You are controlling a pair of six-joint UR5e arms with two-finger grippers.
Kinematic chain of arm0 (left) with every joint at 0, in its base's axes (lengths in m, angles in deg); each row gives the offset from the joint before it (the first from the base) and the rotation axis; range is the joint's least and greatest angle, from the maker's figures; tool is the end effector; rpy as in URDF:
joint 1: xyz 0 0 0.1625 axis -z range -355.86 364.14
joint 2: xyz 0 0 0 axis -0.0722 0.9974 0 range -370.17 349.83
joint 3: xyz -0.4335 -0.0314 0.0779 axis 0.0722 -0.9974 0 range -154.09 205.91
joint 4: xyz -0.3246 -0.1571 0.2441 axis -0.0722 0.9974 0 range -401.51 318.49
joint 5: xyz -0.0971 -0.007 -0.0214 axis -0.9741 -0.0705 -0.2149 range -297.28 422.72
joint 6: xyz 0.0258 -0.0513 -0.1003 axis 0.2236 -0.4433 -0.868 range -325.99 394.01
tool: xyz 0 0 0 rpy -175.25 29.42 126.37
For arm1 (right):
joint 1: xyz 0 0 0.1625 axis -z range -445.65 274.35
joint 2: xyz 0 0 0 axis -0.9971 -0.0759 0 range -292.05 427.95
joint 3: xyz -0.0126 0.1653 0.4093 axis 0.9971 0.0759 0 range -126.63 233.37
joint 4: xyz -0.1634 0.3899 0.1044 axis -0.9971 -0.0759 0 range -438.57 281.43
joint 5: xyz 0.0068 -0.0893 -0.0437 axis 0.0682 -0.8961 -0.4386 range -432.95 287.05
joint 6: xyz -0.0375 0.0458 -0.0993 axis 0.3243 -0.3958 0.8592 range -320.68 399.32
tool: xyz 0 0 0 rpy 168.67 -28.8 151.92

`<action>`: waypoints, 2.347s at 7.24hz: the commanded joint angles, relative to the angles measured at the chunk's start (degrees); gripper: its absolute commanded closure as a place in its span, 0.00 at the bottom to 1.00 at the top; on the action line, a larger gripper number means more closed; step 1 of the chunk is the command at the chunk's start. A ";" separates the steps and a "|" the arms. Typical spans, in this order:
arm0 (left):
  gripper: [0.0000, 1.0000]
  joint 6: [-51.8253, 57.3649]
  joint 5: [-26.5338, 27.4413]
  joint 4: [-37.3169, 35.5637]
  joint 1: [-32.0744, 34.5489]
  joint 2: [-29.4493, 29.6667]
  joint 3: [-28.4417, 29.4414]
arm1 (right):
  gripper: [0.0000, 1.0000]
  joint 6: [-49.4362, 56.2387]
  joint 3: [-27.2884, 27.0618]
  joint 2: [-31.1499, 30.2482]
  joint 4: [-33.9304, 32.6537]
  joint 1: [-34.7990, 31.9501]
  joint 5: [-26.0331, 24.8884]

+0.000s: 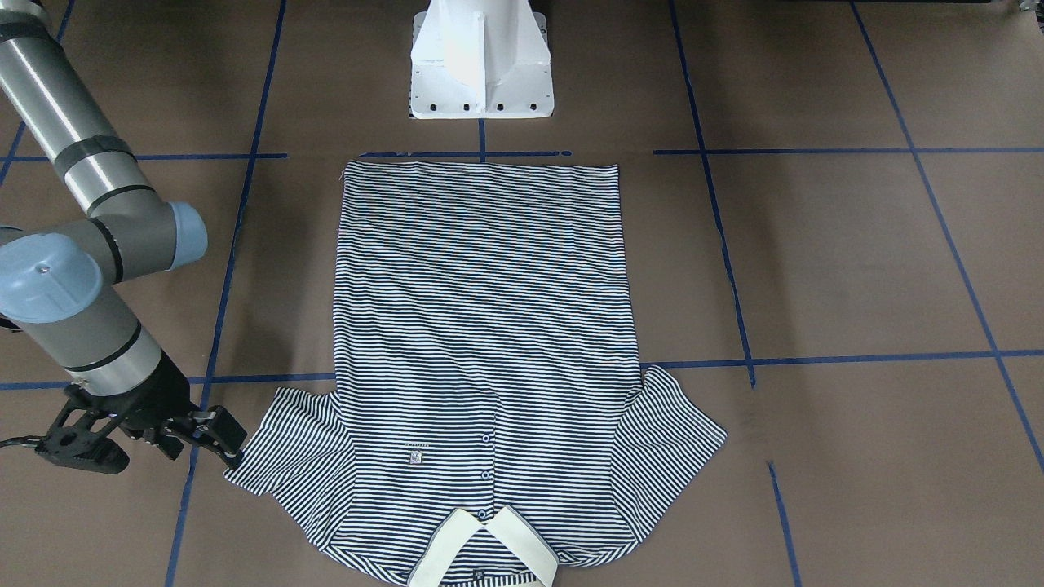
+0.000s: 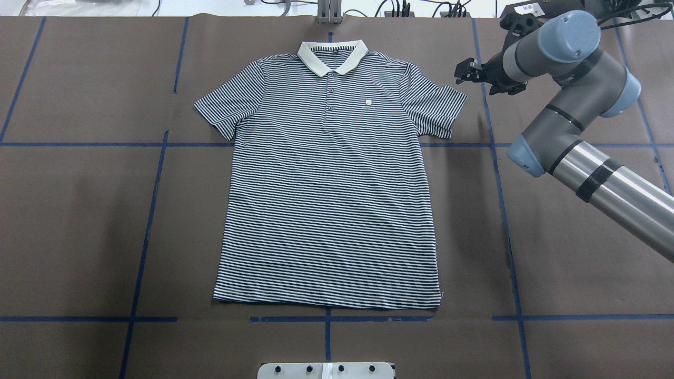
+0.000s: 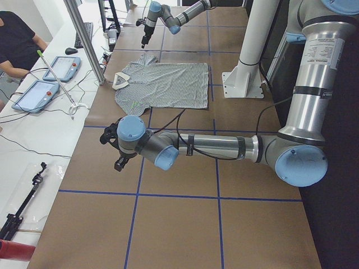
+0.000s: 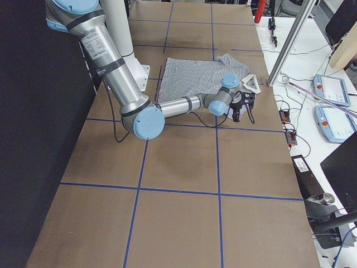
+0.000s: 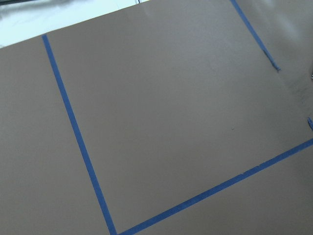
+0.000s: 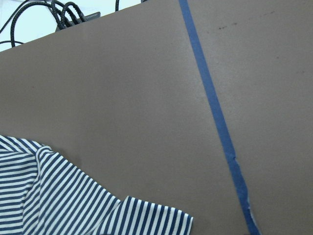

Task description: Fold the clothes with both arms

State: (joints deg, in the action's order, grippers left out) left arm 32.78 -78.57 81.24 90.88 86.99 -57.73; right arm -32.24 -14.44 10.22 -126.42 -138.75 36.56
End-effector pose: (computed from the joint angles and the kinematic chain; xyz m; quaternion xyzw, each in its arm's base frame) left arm -0.0093 -0.5941 0.6001 0.2437 0.4243 0.1403 0.8608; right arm -0.3992 -0.6895 0.4514 0.1302 -0.4409 0.1925 0.8669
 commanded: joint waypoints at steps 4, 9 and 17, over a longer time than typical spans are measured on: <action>0.00 -0.35 -0.21 4.42 0.10 -2.05 -1.34 | 0.26 -1.48 3.91 1.31 0.91 2.39 -6.75; 0.00 -0.17 -0.30 4.42 0.10 -3.11 -2.84 | 0.38 -1.30 4.88 1.39 0.83 4.14 -9.74; 0.00 -0.26 -0.38 4.51 0.10 -4.60 -4.42 | 1.00 1.60 0.16 2.36 0.65 4.06 -9.92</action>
State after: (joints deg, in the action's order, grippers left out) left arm 32.58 -78.96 85.72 90.98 82.51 -61.71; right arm -30.43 -11.80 12.25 -125.57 -134.79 26.61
